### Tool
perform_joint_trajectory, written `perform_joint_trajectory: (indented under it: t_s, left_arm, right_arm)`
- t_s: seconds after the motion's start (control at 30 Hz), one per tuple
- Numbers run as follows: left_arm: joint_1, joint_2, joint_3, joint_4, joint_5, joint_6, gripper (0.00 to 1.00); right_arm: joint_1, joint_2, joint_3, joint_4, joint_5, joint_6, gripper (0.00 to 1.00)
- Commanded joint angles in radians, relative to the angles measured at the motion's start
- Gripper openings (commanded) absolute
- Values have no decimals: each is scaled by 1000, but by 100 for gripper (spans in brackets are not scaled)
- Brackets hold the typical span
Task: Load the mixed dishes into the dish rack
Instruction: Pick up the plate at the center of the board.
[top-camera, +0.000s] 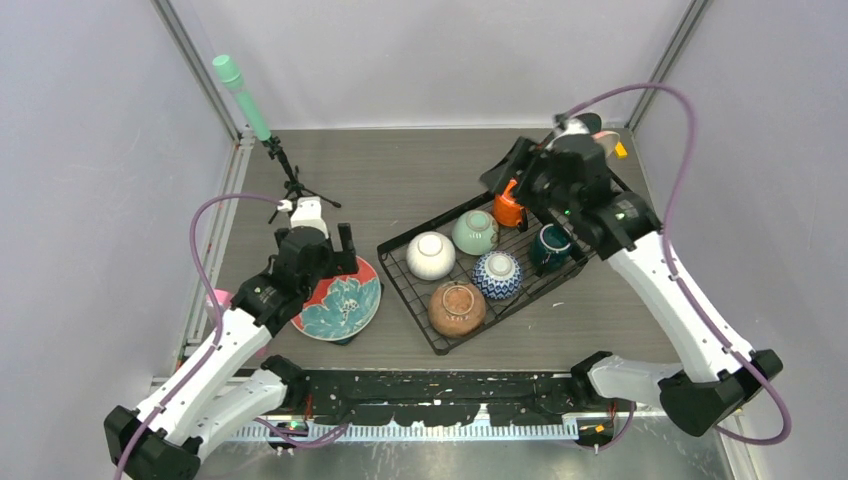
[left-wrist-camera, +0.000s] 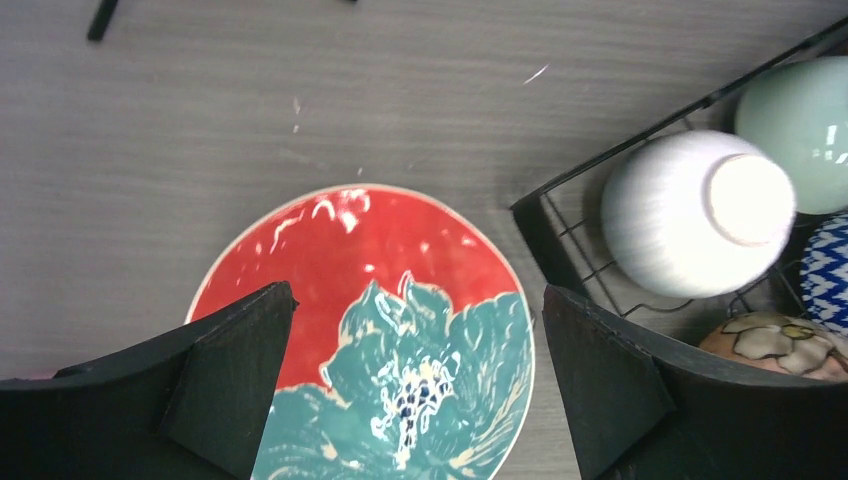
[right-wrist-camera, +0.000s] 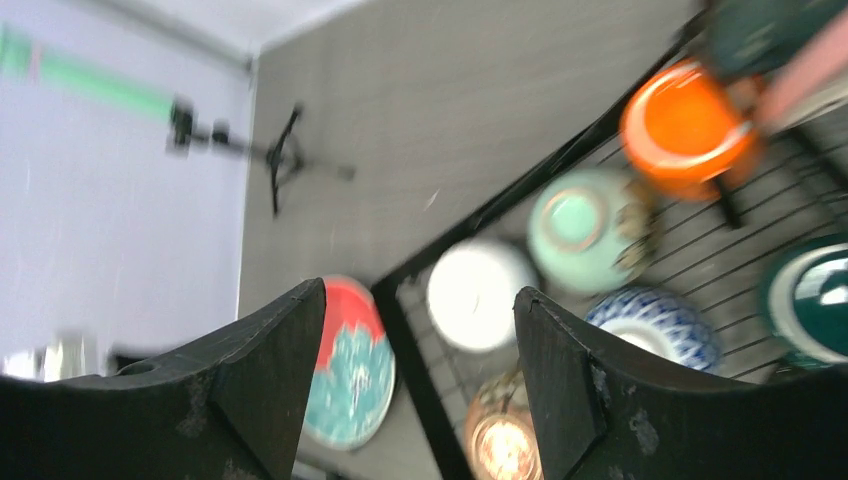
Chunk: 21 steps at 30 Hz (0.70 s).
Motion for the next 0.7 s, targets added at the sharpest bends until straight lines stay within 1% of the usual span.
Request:
perform_joint_trajectory:
  t_s: [0.0,0.1,0.17,0.27,0.3,0.4,0.6,0.67]
  left_arm:
    - [110,4,-1,-128,102,-125,98]
    - [193,17,-1,-161,136,-143,98]
    - [255,33,-1,-173,180,-152,98]
    - [327,62,-9,-186,225,-162,98]
    - [348,72,-14,-190,232,-166,98]
    - [394,100,-32,-184,251,-178,98]
    - [447,164,-40,-184,228,-184,98]
    - [453,173,-39,-188,195,-189,98]
  right_arm:
    - [141,17,-89,107,-125,22,73]
    - [284,65,-132,170,-143,61,72]
    - [355,101,-157,211,-146,84,72]
    - [422,172,-174,255,-155,115,68]
    - [450,188,-175,268,-158,125,65]
    - [512,271,-165,307,-167,133,63]
    - [557,427,-125,305,-191,164,60]
    - [559,469,-116,301,-180,177,56]
